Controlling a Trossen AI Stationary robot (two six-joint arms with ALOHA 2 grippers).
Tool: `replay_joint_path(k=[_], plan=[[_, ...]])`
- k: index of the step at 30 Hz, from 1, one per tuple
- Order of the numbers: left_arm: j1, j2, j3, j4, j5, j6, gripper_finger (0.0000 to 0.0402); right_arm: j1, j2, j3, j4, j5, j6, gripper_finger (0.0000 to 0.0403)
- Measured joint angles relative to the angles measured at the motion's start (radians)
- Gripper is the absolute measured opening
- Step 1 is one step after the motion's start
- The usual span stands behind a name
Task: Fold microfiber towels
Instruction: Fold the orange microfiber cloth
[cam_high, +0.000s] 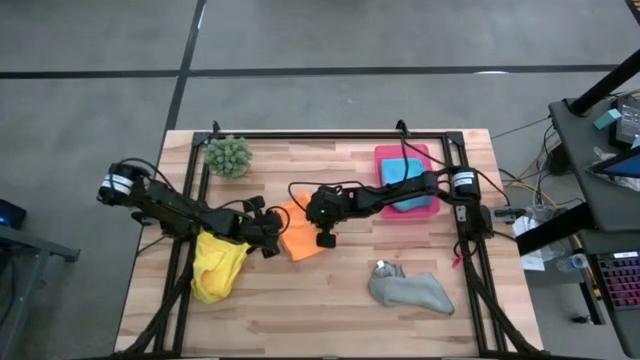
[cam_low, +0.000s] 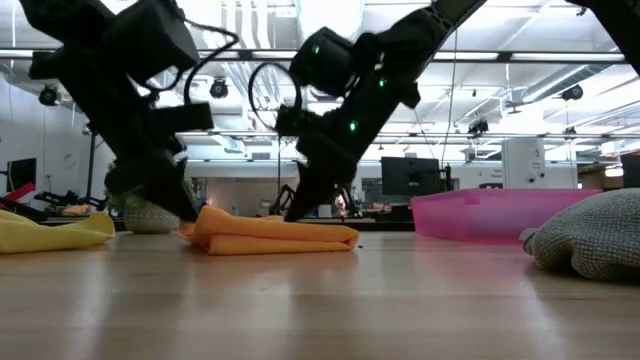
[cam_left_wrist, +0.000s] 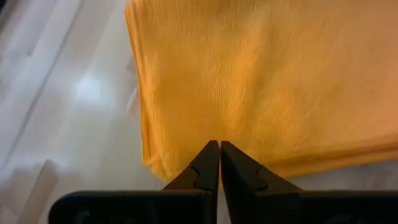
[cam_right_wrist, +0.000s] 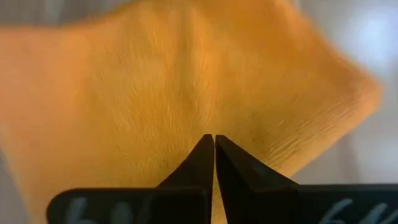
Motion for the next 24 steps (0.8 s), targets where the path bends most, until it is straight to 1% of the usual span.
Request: replay_joint_path(k=[3, 7, 11, 14, 18, 21, 24], plan=[[-0.001, -0.037, 0.004, 0.000, 0.009, 0.000, 0.0001, 0.002, -0.030, -0.004, 0.003, 0.002, -0.001, 0.0009], [-0.005, -0.092, 0.004, 0.011, 0.084, -0.002, 0.0001, 0.010, -0.061, -0.023, 0.002, 0.001, -0.002, 0.0009], [-0.038, -0.105, 0.004, 0.114, 0.129, -0.006, 0.0001, 0.035, -0.074, -0.040, 0.002, -0.002, -0.007, 0.0009], [-0.070, -0.068, 0.005, 0.244, 0.149, -0.004, 0.0001, 0.061, -0.074, -0.046, -0.011, -0.004, -0.001, 0.0009], [-0.110, 0.008, 0.004, 0.375, 0.195, -0.005, 0.0001, 0.098, -0.074, -0.056, -0.022, -0.006, 0.018, 0.0009], [-0.130, 0.074, 0.006, 0.436, 0.208, -0.007, 0.0001, 0.123, -0.074, -0.068, -0.022, -0.006, 0.037, 0.0009], [-0.139, 0.140, 0.018, 0.455, 0.214, -0.008, 0.0001, 0.140, -0.074, -0.089, -0.021, -0.006, 0.063, 0.0009]])
